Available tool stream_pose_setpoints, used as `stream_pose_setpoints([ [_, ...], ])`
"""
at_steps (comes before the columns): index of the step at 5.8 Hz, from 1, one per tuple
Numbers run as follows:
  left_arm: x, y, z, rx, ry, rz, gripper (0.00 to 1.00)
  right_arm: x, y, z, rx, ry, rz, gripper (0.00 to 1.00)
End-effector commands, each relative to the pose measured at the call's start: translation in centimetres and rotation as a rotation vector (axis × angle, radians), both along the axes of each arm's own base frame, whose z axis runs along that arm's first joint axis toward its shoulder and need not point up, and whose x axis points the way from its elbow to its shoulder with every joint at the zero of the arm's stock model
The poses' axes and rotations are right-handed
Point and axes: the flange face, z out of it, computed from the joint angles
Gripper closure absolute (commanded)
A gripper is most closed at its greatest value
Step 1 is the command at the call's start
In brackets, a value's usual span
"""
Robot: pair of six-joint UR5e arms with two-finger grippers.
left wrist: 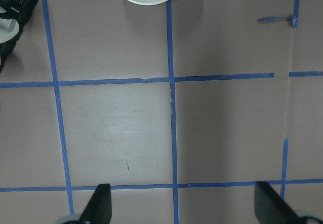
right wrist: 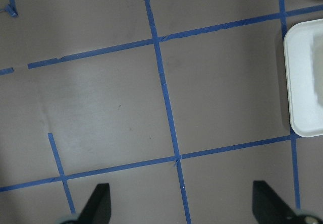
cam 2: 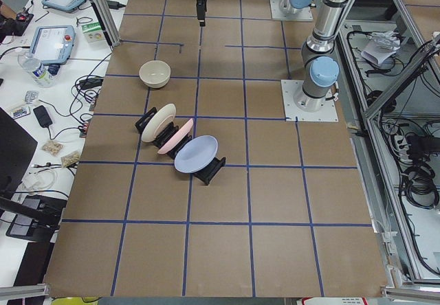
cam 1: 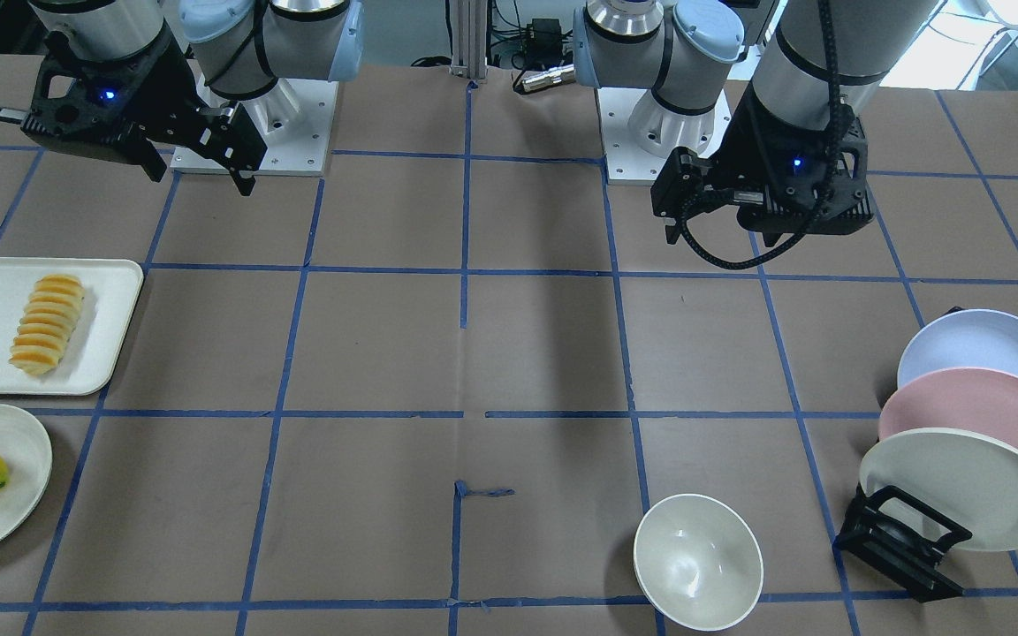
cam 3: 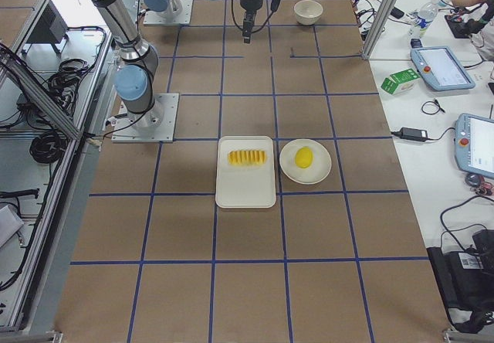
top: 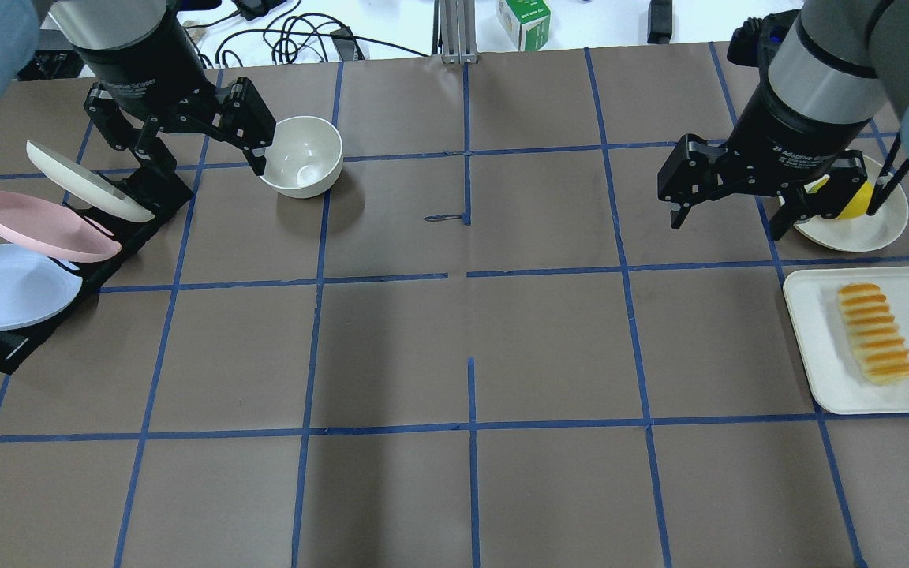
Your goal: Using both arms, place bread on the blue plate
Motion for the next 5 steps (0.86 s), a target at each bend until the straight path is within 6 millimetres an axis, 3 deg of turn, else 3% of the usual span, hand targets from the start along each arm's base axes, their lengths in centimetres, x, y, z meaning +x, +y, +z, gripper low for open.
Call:
stream_pose_setpoints([
  [1, 0.09, -0.02, 0.14, -0.003, -0.001, 0.001, 0.00, -0.13, -0.18, -0.12, -0.001, -0.008, 0.003, 0.00],
  [5, 0.11, 0.03, 0.22, -0.005, -0.003, 0.001, 0.00, -0.40, -0.33, -0.48, 0.008, -0.002, -0.003, 0.00],
])
